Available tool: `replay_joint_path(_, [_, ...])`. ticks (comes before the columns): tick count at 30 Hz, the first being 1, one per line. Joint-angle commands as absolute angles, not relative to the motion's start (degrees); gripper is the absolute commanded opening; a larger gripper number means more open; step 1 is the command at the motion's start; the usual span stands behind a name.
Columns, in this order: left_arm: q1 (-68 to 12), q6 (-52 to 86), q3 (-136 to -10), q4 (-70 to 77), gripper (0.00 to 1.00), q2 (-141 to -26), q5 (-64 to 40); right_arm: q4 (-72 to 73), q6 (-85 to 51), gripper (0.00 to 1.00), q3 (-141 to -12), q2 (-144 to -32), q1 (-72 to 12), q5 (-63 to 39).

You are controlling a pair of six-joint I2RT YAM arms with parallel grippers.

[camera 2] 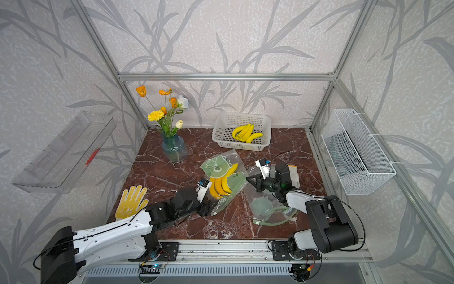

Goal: Open the zip-top bag and take out the banana
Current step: Unzip the zipper on the zipper food storage bag, then open the zipper of the food storage bag at the center of the board.

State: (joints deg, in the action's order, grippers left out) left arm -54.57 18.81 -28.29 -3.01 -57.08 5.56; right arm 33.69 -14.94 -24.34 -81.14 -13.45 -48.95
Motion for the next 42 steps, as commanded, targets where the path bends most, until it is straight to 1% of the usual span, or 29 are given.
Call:
replay_joint_path(1, [-54.33,16.22,-30.81,-1.72,0.67,-61.68,8.37,36.58,-15.41,0.0,-24.5,-80.73,-14.23,-49.65])
replay_joint_path(5, [-54.32,16.36,-34.5,-4.92,0.61,-68.09,6.13,36.14,-15.47,0.0,-24.61,-80.17,-14.41,-49.16])
replay_joint_path(9, [-54.32,14.78,-35.07,-2.64,0.6,-72.08,1.01,35.95,-15.7,0.0,-24.29,-79.64,-14.5,-48.43])
replay_joint_path(12, [-54.32,15.03,-35.37,-1.87,0.6,-74.1,0.02,36.04,-16.08,0.0,-24.35,-79.46,-14.5,-48.3])
replay_joint_path(26, [-54.49,16.7,-34.07,2.21,0.52,-77.78,-1.22,36.38,-16.74,0.0,-24.63,-79.37,-14.59,-48.1])
replay_joint_path(35, [-54.67,16.78,-34.29,3.23,0.43,-80.61,-1.9,37.2,-17.78,0.0,-24.52,-79.1,-14.59,-47.62])
replay_joint_path(42, [-54.67,16.97,-33.83,3.81,0.4,-81.55,-1.14,37.27,-18.02,0.0,-24.52,-78.58,-14.59,-47.72])
